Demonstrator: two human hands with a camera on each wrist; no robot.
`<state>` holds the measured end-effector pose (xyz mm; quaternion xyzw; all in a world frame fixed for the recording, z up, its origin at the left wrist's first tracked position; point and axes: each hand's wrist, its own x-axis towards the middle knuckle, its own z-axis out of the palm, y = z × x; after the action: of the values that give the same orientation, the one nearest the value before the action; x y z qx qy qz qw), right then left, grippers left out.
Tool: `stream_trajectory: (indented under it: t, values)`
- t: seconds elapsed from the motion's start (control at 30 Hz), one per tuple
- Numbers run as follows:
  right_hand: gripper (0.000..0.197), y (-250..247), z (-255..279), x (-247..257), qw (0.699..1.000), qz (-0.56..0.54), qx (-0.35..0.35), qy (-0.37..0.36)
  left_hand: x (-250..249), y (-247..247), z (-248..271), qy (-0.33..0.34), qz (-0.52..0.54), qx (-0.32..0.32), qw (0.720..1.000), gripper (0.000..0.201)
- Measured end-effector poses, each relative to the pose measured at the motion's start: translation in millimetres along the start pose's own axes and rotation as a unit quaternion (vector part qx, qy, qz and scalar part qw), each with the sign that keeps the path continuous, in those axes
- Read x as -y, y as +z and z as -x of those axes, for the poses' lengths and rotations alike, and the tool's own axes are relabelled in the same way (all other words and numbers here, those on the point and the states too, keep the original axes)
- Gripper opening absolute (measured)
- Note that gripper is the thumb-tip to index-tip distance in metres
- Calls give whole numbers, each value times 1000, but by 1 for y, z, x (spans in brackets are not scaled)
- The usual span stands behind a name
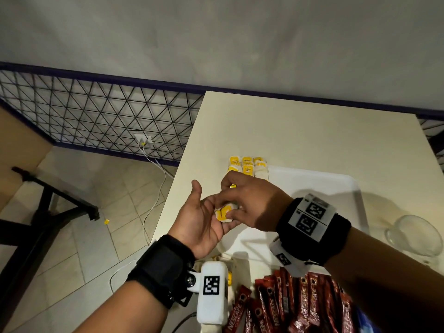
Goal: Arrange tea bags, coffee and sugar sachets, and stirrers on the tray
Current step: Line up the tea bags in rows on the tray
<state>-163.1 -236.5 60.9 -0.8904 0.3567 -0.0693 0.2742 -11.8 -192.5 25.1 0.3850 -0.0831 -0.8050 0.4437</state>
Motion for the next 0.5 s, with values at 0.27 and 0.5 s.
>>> stream_trajectory:
  t: [0.27,0.5]
  values:
    - [12,-4,11,0,972,-224,-71,22,-1,-6,-7,-32,-30,-122,992,37]
    - [25,-9,10,-15,922,-360,-102,100,-23,-5,8,205,-301,-94,927,8]
